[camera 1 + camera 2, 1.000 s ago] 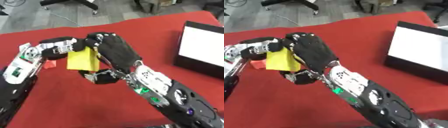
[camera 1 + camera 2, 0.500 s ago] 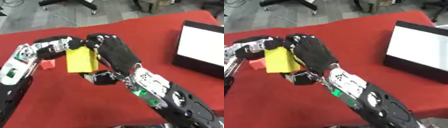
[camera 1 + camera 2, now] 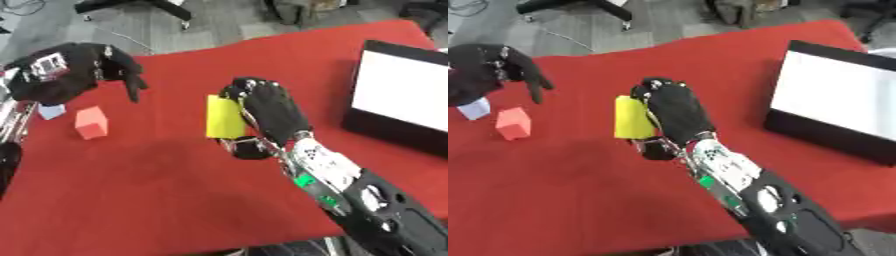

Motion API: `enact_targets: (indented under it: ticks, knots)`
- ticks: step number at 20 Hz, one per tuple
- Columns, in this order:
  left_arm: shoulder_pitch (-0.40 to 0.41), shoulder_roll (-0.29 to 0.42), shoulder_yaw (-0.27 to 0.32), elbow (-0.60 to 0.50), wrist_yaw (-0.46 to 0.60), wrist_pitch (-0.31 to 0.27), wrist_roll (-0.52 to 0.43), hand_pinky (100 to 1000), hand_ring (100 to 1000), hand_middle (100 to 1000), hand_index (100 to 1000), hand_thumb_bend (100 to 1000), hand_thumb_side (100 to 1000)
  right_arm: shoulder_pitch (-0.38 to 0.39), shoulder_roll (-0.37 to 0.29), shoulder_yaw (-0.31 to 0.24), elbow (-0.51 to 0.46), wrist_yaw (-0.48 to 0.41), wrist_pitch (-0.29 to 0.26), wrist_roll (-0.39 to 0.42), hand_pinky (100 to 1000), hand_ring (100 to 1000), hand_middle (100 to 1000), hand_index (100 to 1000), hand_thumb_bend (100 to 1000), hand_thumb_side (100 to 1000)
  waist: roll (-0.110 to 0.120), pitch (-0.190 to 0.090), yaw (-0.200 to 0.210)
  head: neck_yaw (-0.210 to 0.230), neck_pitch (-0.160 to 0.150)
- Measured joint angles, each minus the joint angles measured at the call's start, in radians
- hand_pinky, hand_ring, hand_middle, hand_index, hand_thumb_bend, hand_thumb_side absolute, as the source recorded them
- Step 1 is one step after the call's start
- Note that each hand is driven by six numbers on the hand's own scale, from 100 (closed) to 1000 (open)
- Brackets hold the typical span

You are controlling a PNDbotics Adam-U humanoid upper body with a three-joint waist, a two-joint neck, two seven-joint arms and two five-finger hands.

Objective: Pick up the objects with one hand, pass them to the other hand, and then place them into the box on the other side of the table.

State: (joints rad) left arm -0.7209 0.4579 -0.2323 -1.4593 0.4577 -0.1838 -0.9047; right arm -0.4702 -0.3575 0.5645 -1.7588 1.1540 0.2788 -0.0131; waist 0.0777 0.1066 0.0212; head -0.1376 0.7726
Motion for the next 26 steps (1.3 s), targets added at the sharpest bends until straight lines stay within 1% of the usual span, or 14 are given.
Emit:
enact_targets:
  ticks: [4, 7, 10, 12, 13, 14, 16, 18, 20, 22, 23, 24, 25, 26]
  knots:
    - [0.004, 0.001, 0.047, 0.019, 0.002, -0.006, 0.003, 810, 563, 549, 784, 175, 939, 0.009, -0.019, -0.004, -0.048, 0.004, -0.011, 0.029, 416, 595, 296, 445, 285, 259, -0.002, 0.0, -0.001, -0.006, 0.0]
    - [0.017, 0.002, 0.086, 0.034, 0.009, -0.009, 0.002, 810, 563, 549, 783, 173, 926, 0.014, -0.028, -0.014, -0.082, 0.006, -0.015, 0.047, 426, 597, 299, 448, 282, 262, -0.005, 0.0, -0.002, -0.02, 0.0]
    - [0.038, 0.019, 0.127, 0.041, 0.021, -0.012, 0.002, 809, 564, 550, 783, 165, 914, 0.024, -0.039, -0.035, -0.104, 0.016, -0.01, 0.057, 438, 602, 306, 455, 287, 268, -0.005, 0.0, -0.005, -0.037, 0.0]
    - [0.061, 0.037, 0.158, 0.044, 0.032, -0.015, 0.004, 807, 563, 549, 779, 142, 905, 0.034, -0.056, -0.06, -0.109, 0.026, 0.004, 0.058, 433, 604, 312, 461, 302, 268, -0.006, 0.0, -0.006, -0.047, 0.0]
    - [0.076, 0.049, 0.177, 0.044, 0.035, -0.018, 0.007, 806, 563, 548, 779, 129, 896, 0.042, -0.067, -0.077, -0.109, 0.031, 0.014, 0.055, 424, 606, 319, 472, 210, 194, -0.006, 0.0, -0.007, -0.052, 0.0]
    - [0.095, 0.062, 0.197, 0.044, 0.035, -0.024, 0.012, 805, 562, 548, 780, 120, 890, 0.05, -0.079, -0.097, -0.107, 0.034, 0.026, 0.048, 421, 609, 326, 485, 339, 268, -0.006, 0.0, -0.008, -0.059, 0.0]
    - [0.137, 0.085, 0.241, 0.044, 0.032, -0.04, 0.027, 802, 562, 548, 781, 100, 871, 0.065, -0.104, -0.14, -0.087, 0.035, 0.053, 0.027, 401, 617, 347, 516, 406, 265, -0.006, -0.001, -0.013, -0.072, 0.0]
    - [0.183, 0.104, 0.288, 0.044, 0.015, -0.063, 0.05, 801, 562, 548, 781, 100, 859, 0.079, -0.131, -0.188, -0.053, 0.029, 0.082, 0.001, 393, 623, 373, 550, 453, 267, -0.006, -0.001, -0.022, -0.088, 0.0]
    - [0.233, 0.118, 0.338, 0.044, -0.012, -0.089, 0.078, 799, 563, 549, 782, 100, 843, 0.09, -0.16, -0.238, -0.009, 0.01, 0.113, -0.029, 377, 633, 411, 605, 520, 269, -0.007, -0.002, -0.031, -0.103, 0.0]
    - [0.285, 0.125, 0.39, 0.044, -0.04, -0.115, 0.107, 799, 564, 550, 782, 100, 841, 0.097, -0.192, -0.29, 0.041, -0.019, 0.146, -0.061, 381, 664, 478, 683, 592, 292, -0.01, -0.005, -0.037, -0.117, 0.0]
    - [0.311, 0.125, 0.415, 0.043, -0.056, -0.125, 0.122, 799, 565, 551, 783, 100, 831, 0.1, -0.206, -0.317, 0.067, -0.034, 0.162, -0.077, 391, 690, 525, 731, 635, 321, -0.011, -0.005, -0.038, -0.122, 0.0]
    - [0.334, 0.125, 0.439, 0.038, -0.073, -0.133, 0.137, 799, 566, 552, 783, 100, 832, 0.103, -0.22, -0.344, 0.094, -0.05, 0.179, -0.093, 410, 718, 579, 772, 706, 368, -0.012, -0.005, -0.039, -0.128, 0.0]
    - [0.352, 0.125, 0.459, 0.033, -0.09, -0.139, 0.153, 799, 568, 553, 783, 100, 831, 0.106, -0.233, -0.372, 0.121, -0.067, 0.196, -0.108, 455, 766, 669, 837, 813, 455, -0.013, -0.005, -0.037, -0.134, 0.0]
    - [0.364, 0.124, 0.475, 0.026, -0.106, -0.143, 0.169, 799, 569, 554, 783, 100, 829, 0.109, -0.246, -0.399, 0.149, -0.084, 0.213, -0.117, 522, 811, 760, 896, 869, 479, -0.013, -0.005, -0.034, -0.14, 0.0]
